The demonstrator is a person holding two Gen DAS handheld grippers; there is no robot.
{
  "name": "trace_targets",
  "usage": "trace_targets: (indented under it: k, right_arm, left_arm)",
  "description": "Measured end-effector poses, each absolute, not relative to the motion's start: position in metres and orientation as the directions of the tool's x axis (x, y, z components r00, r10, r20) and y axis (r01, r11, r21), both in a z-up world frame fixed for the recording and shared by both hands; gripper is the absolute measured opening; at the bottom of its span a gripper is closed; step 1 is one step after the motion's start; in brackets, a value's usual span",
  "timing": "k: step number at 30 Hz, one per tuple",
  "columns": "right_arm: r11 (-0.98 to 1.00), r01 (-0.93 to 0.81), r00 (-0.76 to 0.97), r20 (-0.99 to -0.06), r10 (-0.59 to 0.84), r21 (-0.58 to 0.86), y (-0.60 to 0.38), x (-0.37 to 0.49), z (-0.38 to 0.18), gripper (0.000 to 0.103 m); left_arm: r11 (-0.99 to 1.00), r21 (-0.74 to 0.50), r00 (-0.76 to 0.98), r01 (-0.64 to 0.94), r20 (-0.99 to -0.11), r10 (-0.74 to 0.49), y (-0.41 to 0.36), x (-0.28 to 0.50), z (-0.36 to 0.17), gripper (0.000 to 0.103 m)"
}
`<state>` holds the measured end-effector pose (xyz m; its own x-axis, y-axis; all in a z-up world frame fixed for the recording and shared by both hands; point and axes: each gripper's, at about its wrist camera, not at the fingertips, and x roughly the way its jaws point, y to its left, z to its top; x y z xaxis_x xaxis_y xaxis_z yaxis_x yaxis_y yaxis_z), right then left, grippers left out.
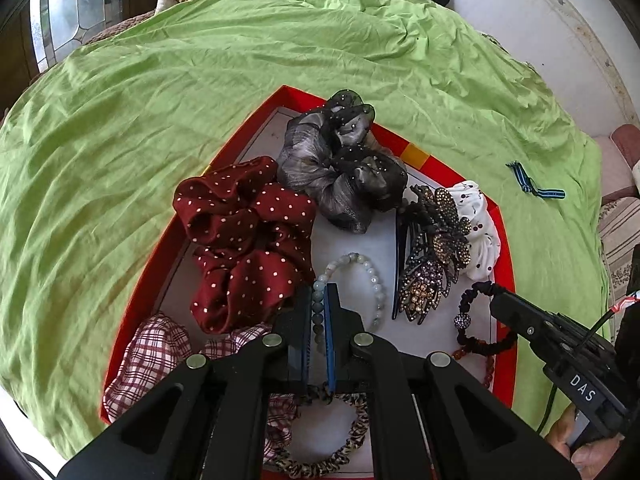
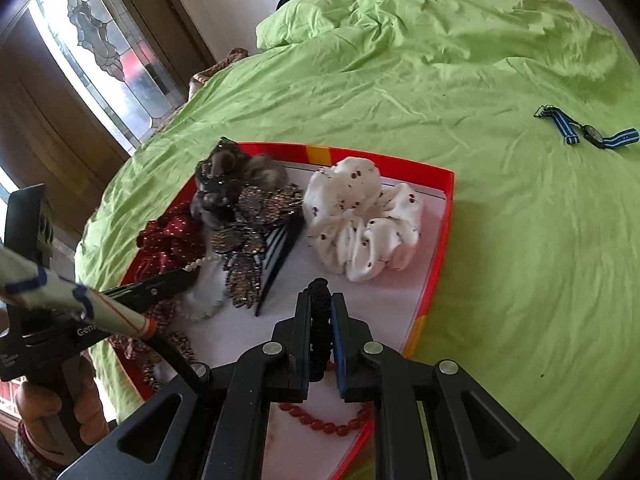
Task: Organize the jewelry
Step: 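Carry the grey bracelet and black hair tie into the tray and open both tools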
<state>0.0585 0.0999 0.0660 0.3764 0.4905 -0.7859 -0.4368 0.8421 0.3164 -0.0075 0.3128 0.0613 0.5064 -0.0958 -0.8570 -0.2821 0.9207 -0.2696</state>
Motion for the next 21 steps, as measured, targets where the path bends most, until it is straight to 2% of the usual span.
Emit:
trace_targets:
  k: [4, 6, 8, 16, 21]
  right_arm:
    - [0.849, -0.442, 0.399, -0.784, 0.476, 0.291, 0.099, 0.058, 0.071, 0.026]
    - [0.852, -0.441, 0.417, -0.776, 0.474, 0.283, 0.098, 0.056, 0.074, 0.037]
    - [0.853, -0.442, 0.427, -0.771, 0.473, 0.279, 0.096, 0.055, 0.077, 0.038]
    - [0.867, -0.425, 0.478, -0.749, 0.458, 0.259, 0.073, 0.041, 0.096, 0.038]
    - [0.884, -0.400, 0.502, -0.748, 0.433, 0.242, 0.047, 0.019, 0.104, 0.038]
  left_arm:
    - [0.928, -0.253, 0.515, -0.273, -0.853, -0.081, 0.306, -0.010, 0.067, 0.008]
    - [0.932, -0.243, 0.526, -0.268, -0.847, -0.070, 0.302, -0.013, 0.072, 0.021]
    - [0.937, -0.232, 0.541, -0.262, -0.839, -0.057, 0.299, -0.018, 0.080, 0.029]
    - [0.948, -0.191, 0.596, -0.254, -0.803, -0.002, 0.289, -0.040, 0.109, 0.035]
    - [0.951, -0.132, 0.642, -0.278, -0.762, 0.082, 0.278, -0.066, 0.129, 0.047]
